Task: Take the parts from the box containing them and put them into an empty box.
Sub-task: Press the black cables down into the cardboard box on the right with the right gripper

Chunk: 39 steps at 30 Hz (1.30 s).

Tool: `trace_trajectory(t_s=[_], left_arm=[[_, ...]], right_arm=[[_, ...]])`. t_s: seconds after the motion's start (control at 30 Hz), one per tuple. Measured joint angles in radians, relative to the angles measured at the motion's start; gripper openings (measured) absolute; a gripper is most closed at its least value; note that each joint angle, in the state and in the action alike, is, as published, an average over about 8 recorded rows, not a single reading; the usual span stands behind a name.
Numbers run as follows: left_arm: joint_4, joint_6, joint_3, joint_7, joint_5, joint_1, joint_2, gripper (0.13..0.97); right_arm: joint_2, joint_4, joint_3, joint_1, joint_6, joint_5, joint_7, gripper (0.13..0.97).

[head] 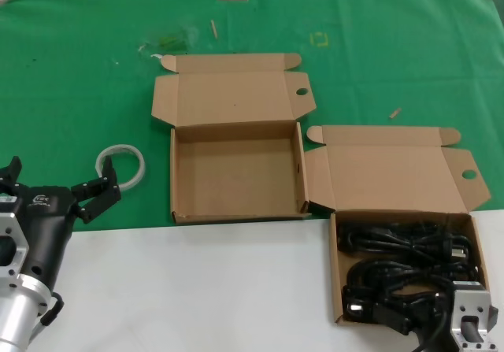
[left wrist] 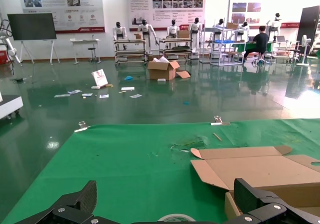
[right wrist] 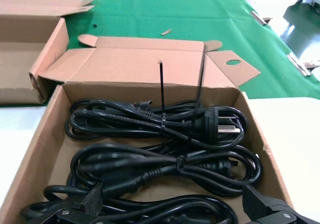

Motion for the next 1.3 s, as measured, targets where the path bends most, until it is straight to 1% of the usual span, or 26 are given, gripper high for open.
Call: trace_trajectory(t_s=[0.23, 0.6, 0.8, 0.93, 1.3], left_arm=[[0.000, 0.000, 0.000, 0.000, 0.000, 0.000, 0.000, 0.966], [0.000, 0.000, 0.000, 0.000, 0.000, 0.000, 0.000, 0.966], [0.000, 0.000, 0.000, 0.000, 0.000, 0.000, 0.000, 0.966], [0.000, 0.000, 0.000, 0.000, 0.000, 0.000, 0.000, 0.966], [0.000, 0.000, 0.000, 0.000, 0.000, 0.000, 0.000, 0.966]], right_arm=[[-0.006, 0.012, 0.022, 0.013, 0.025, 0.019, -0.090, 0.966], [-0.026, 0.026, 0.034, 0.034, 0.032, 0.026, -0.149, 0.966], [-0.028, 0.027, 0.035, 0.040, 0.054, 0.026, -0.202, 0.966], [-0.036, 0.027, 0.045, 0.038, 0.077, 0.026, -0.254, 0.966], [-0.070, 0.035, 0.109, 0.046, 0.141, 0.026, -0.445, 0.966]])
